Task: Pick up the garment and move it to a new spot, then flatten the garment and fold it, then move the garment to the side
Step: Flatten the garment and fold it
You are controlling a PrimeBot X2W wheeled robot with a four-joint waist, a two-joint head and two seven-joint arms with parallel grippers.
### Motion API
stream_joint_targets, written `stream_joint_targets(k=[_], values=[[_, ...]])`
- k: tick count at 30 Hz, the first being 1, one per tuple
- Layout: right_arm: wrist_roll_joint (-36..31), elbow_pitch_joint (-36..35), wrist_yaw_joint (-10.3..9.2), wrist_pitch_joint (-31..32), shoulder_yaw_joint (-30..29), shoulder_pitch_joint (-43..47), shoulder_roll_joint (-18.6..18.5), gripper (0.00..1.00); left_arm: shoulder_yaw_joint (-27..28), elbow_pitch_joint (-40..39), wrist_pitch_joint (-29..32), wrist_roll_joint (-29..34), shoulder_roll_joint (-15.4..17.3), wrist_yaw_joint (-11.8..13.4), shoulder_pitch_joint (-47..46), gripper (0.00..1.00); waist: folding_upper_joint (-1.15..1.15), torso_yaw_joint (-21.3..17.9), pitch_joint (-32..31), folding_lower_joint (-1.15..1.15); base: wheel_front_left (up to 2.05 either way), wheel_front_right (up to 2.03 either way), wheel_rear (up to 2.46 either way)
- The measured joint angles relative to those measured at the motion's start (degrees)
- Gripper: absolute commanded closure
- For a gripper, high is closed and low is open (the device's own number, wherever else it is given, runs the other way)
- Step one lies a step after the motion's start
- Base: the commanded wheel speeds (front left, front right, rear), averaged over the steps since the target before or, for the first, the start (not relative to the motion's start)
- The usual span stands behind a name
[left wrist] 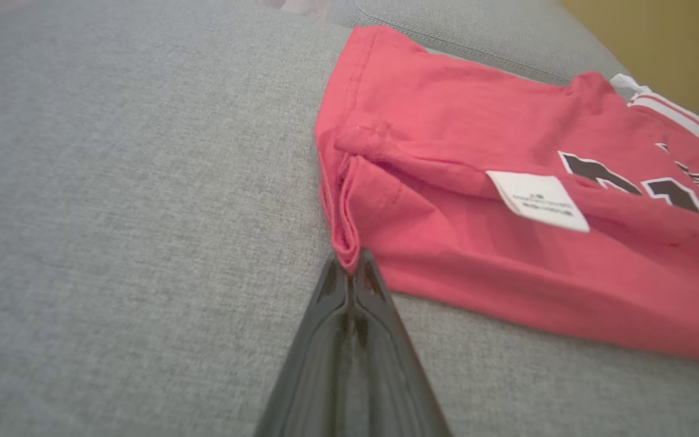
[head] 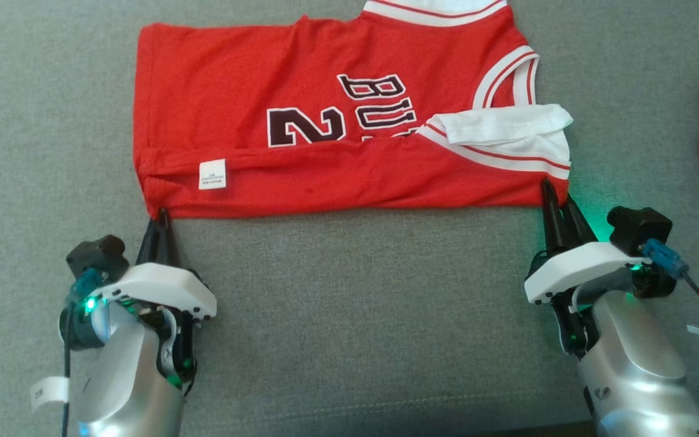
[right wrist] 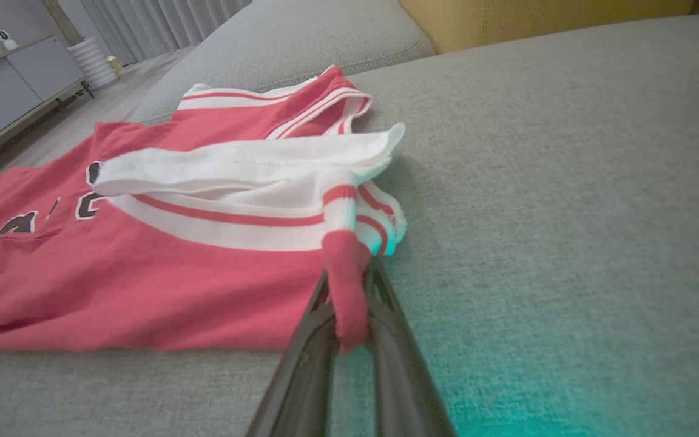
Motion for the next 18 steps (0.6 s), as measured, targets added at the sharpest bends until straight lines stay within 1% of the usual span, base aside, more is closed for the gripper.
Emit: stream_joint_targets(k=[4,7,14,18], values=[[0.01,0.11,0.0,0.0,-0.03,0.34,-0.05,1.0,0.42,-0.45,0.51,-0.01,-0.07,-0.4,1.16,1.0,0.0,0.17,-2.19,0.0,0.0,0.0,0.0],[0.16,0.13,0.0,0.0,0.32,1.5,-0.54,1.0,1.0,-1.74,0.51,-0.16,-0.07,-0.4,3.7,1.0,0.0,0.34,-4.73,0.0,0.0,0.0,0.0],[3.07,1.2,0.0,0.02,1.75,8.7,-2.23,1.0,0.83,-3.16,0.55,-1.19,-0.1,-0.38,12.5,1.0,0.0,0.88,-11.92,0.0,0.0,0.0,0.0],[4.58,0.8,0.0,1.15,2.36,12.26,-3.07,1.0,-0.02,-3.7,0.56,-1.78,-0.1,-0.12,16.83,1.0,0.0,1.31,-15.45,0.0,0.0,0.0,0.0]])
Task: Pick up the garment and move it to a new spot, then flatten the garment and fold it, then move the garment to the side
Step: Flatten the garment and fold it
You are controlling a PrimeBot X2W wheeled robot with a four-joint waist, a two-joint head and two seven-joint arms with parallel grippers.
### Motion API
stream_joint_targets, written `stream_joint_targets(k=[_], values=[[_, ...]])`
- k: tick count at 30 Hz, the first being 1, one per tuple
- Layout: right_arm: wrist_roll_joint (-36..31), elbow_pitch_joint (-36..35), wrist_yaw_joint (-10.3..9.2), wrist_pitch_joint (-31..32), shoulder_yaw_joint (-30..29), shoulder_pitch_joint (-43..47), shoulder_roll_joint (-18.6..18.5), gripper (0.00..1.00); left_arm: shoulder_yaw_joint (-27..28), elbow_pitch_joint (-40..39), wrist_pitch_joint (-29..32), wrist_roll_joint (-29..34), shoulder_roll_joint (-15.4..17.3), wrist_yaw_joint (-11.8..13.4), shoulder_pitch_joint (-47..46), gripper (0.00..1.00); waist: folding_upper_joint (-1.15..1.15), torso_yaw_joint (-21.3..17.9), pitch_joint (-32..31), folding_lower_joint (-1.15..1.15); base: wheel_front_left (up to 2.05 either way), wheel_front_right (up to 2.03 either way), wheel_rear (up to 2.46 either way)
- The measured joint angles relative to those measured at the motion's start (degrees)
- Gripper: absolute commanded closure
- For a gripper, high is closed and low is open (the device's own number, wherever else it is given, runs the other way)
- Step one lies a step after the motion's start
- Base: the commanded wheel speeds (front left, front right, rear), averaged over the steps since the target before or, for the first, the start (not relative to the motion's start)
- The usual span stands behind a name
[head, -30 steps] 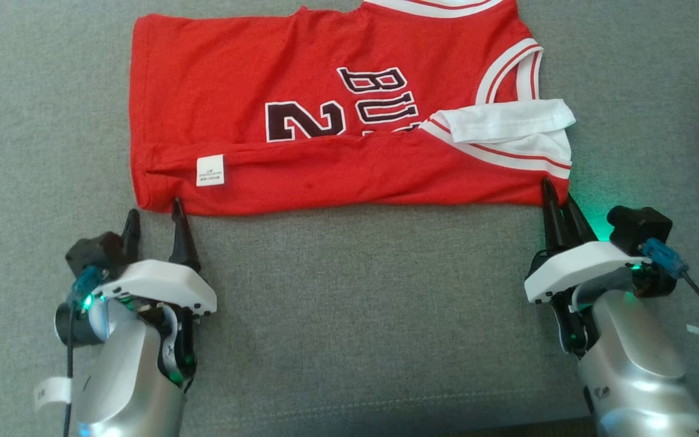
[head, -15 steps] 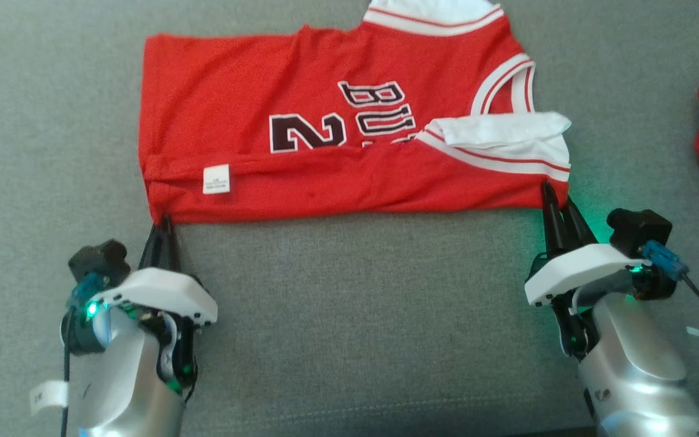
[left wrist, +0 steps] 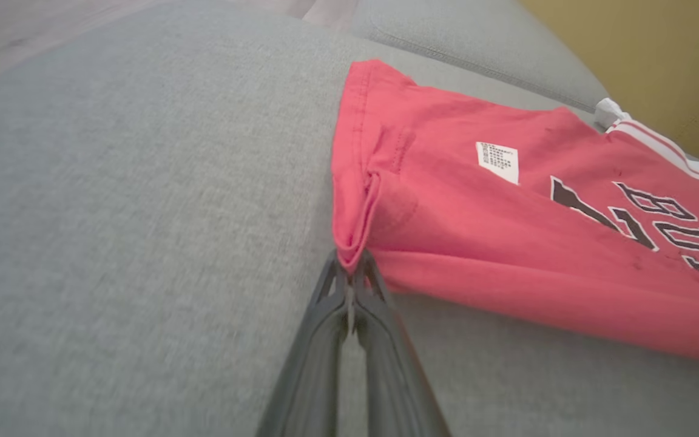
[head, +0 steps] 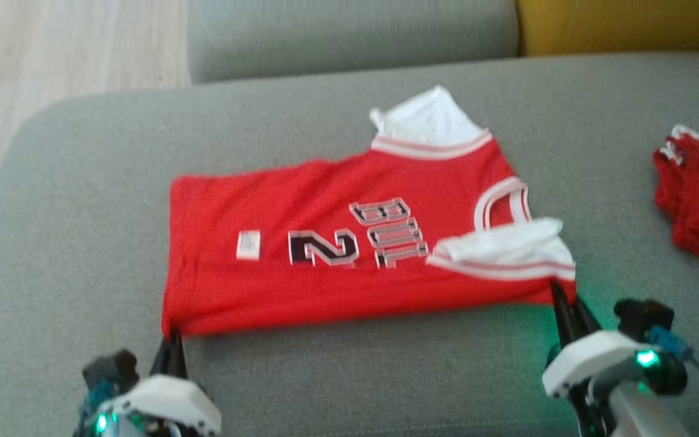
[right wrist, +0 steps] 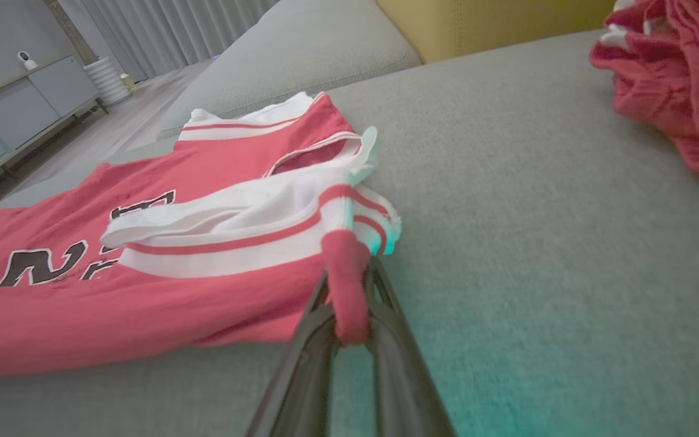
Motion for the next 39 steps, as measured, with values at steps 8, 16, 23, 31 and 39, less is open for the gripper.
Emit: stream_joint_targets(k=[8,16,23,31,39], values=[[1.53,-3.09,0.0,1.36,-0.83,3.21,-0.49,0.0,-0.43,-1.69,0.0,0.35,0.2,2.88,2.18,0.0,0.0,0.73,-0.32,0.0,0.0,0.0,0.0],[-0.23,-7.4,0.0,1.05,-1.99,-0.03,-0.68,0.0,-0.6,-4.13,-0.01,4.53,0.2,2.55,-2.91,0.0,0.0,0.89,1.31,0.0,0.0,0.0,0.0],[-1.72,-8.83,0.0,3.45,-0.43,-6.28,-0.67,0.0,-1.02,2.79,1.1,6.47,3.28,0.79,-12.69,0.0,0.0,0.55,3.16,0.0,0.0,0.0,0.0],[-3.68,-9.27,0.0,6.45,1.55,-18.2,-1.25,0.0,-1.96,12.62,8.0,6.46,6.99,-2.81,-29.97,0.0,0.0,-0.22,9.1,0.0,0.0,0.0,0.0],[-4.09,-8.78,0.0,6.43,4.04,-25.36,-1.56,0.0,-3.89,20.61,15.16,7.38,10.14,-6.48,-41.51,0.0,0.0,-1.37,15.51,0.0,0.0,0.0,0.0]])
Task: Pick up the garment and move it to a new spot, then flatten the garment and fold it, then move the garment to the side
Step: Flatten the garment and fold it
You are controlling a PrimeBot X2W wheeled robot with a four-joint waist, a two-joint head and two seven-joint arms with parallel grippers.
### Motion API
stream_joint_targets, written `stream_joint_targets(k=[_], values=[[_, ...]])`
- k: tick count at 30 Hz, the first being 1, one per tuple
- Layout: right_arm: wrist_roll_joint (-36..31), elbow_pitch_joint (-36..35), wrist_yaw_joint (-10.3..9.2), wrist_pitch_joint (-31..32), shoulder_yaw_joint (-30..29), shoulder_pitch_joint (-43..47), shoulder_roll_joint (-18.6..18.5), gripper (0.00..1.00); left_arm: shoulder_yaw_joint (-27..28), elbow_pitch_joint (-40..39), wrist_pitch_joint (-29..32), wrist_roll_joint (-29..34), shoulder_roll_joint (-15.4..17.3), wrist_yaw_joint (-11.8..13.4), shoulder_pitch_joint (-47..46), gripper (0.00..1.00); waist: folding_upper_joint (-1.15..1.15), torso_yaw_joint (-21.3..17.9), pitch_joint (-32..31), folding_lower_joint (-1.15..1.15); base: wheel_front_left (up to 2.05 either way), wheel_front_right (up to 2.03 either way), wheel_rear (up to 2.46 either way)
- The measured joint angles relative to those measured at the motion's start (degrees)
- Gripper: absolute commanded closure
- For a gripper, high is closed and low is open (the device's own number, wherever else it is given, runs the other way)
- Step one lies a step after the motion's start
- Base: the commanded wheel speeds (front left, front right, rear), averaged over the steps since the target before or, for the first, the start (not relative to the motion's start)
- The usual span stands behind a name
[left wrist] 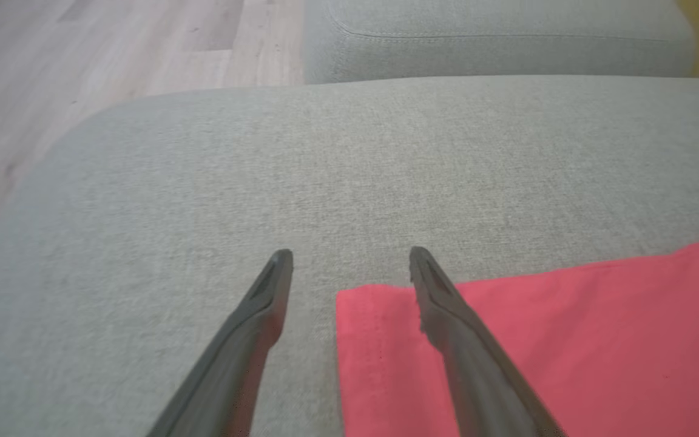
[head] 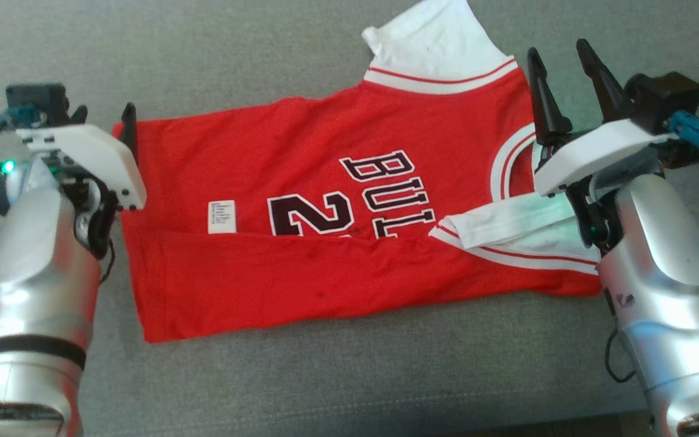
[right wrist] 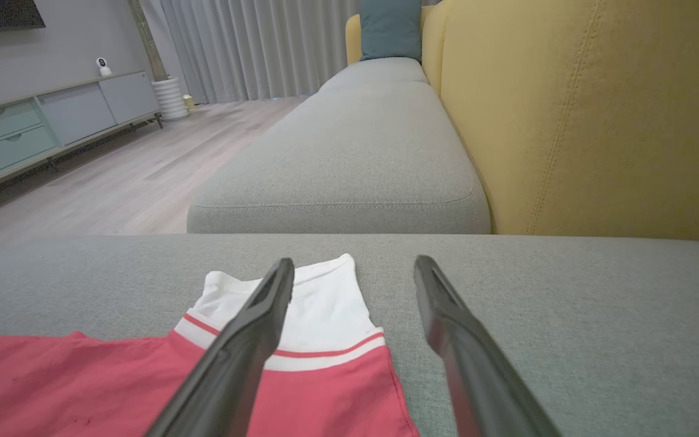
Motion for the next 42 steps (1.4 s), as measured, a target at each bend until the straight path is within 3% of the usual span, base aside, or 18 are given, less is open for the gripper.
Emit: stream_joint_targets(k=[7,20,21,23,25,30,42], values=[[0.25,2.25,-0.01,-0.26,1.2,-2.37,-0.07,0.0,-1.27,5.02,1.48,0.0,0.14,-1.75,-3.24,0.0,0.0,-0.65,2.61,0.01,0.0,0.0,0.0],[0.44,6.65,-0.01,-0.85,1.09,-5.89,-1.66,0.0,-3.19,9.16,1.9,-0.77,-1.55,-3.42,-4.82,0.0,0.0,2.15,2.84,0.0,0.0,0.0,0.0],[0.44,7.04,0.0,-0.85,1.11,-6.32,-1.66,0.0,-3.32,9.33,1.88,-0.79,-1.62,-3.43,-4.98,0.05,0.0,2.24,3.02,0.0,0.0,0.0,0.0],[0.44,8.06,-0.01,-0.38,1.25,-7.55,-1.67,0.0,-3.49,9.81,1.83,-1.35,-1.66,-3.44,-5.78,0.58,0.0,2.39,3.59,0.0,0.0,0.0,0.0],[0.44,9.24,-0.01,0.21,1.25,-9.17,-1.87,0.0,-3.9,10.06,1.83,-1.34,-1.79,-3.66,-6.9,1.0,0.0,2.58,4.37,0.0,0.0,0.0,0.0],[-1.88,13.92,-0.01,3.42,1.13,-16.46,-4.34,0.0,-5.55,10.25,1.66,-1.34,-3.1,-4.24,-9.61,1.0,0.0,4.32,6.58,0.0,0.0,0.0,0.0],[-4.66,28.2,0.0,11.67,-2.13,-28.02,-6.23,0.0,-9.59,9.44,-2.43,-2.59,-8.5,-4.82,-13.22,1.0,0.0,11.86,10.45,0.01,0.0,0.0,0.0]])
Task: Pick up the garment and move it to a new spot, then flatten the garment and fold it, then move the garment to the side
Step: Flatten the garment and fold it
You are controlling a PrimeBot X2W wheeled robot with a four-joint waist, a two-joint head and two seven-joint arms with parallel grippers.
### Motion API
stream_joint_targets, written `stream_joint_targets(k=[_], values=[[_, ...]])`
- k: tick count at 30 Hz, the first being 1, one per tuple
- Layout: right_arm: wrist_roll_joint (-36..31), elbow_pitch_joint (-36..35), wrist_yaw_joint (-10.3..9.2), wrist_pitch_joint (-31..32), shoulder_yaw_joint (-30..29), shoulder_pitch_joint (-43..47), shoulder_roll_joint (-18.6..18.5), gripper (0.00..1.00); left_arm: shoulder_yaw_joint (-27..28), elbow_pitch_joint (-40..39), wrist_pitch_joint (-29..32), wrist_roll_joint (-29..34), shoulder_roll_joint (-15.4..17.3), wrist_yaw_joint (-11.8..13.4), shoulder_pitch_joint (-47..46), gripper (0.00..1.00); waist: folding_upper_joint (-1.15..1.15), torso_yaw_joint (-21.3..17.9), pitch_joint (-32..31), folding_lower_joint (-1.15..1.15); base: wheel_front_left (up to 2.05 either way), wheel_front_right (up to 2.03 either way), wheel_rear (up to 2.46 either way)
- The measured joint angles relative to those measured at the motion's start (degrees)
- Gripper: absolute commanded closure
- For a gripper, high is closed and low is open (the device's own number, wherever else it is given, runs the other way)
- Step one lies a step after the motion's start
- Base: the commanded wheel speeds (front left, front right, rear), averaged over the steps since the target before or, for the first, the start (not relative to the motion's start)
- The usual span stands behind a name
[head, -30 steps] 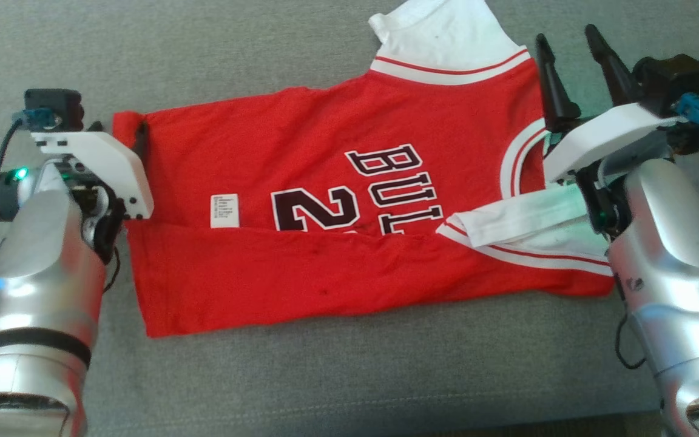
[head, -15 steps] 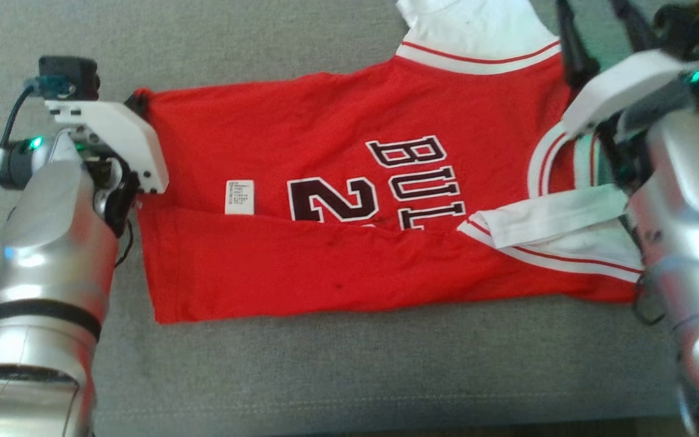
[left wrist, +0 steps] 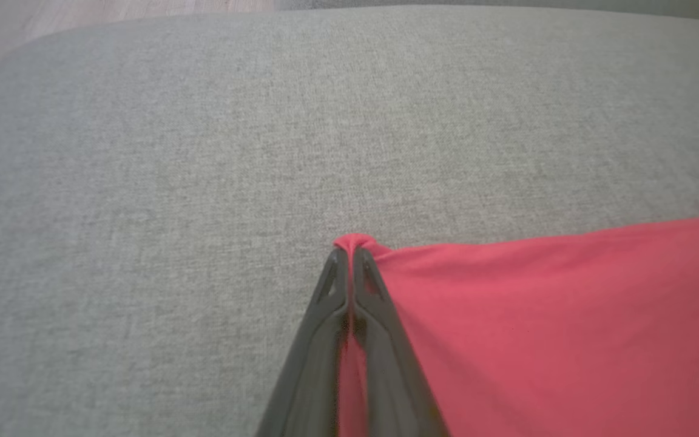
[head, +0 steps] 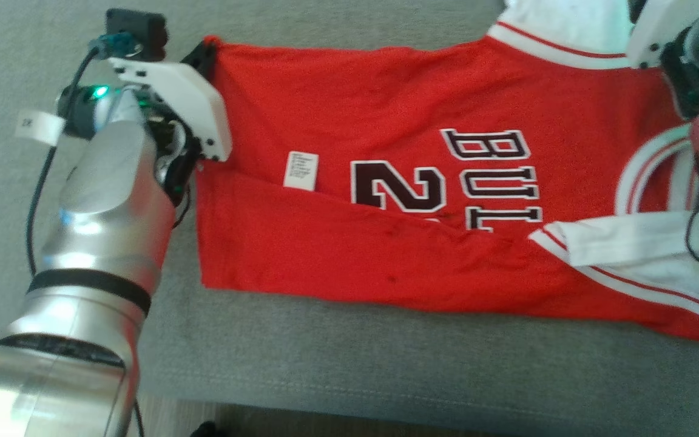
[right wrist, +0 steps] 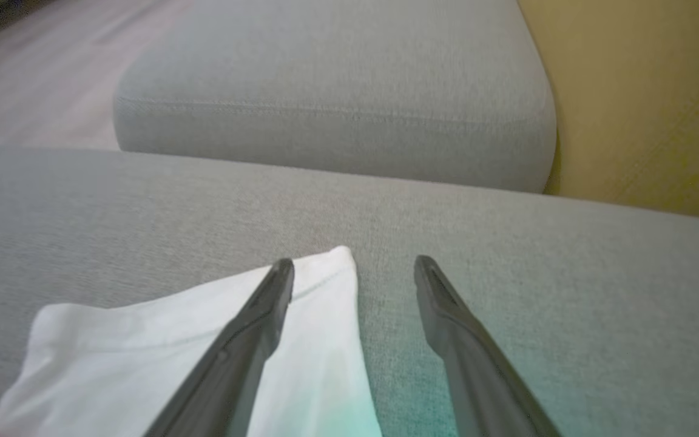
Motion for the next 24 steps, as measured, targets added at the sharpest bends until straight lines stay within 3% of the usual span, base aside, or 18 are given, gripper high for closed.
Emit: stream_joint_targets(k=[10,11,12,13,17,24], values=[[-3.37,7.28,-0.01,2.58,-2.36,-4.85,-1.6,0.0,-4.01,-1.07,-2.14,-3.31,-2.29,-0.08,-2.0,1.0,0.0,4.7,3.05,-0.01,0.0,0.0,0.0],[-3.57,7.55,0.0,2.89,-2.46,-5.49,-1.76,0.27,-4.24,-1.07,-2.32,-3.71,-2.33,-0.09,-2.11,1.0,0.0,4.9,3.34,-0.01,0.0,0.0,0.0],[-3.79,7.79,-0.01,2.93,-2.56,-6.11,-1.81,0.76,-4.49,-1.05,-2.66,-4.11,-2.36,-0.12,-2.24,1.0,0.0,5.03,3.58,0.0,0.0,0.0,0.0],[-4.09,7.94,0.0,2.93,-2.55,-6.44,-1.8,1.0,-4.76,-1.03,-2.87,-4.35,-2.37,-0.12,-2.36,1.0,0.0,5.06,3.74,0.0,0.0,0.0,0.0],[-5.0,8.71,0.0,0.13,-3.5,-6.7,-1.86,1.0,-5.17,-0.37,-5.68,-4.65,-2.3,-0.07,-2.96,1.0,0.0,4.5,3.58,0.0,0.0,0.0,0.0],[-7.69,7.97,0.0,-11.73,-8.62,-6.91,-3.31,1.0,-4.23,0.69,-10.71,-5.06,-1.49,1.48,-4.37,1.0,0.0,2.41,2.21,0.0,0.0,0.0,0.0]])
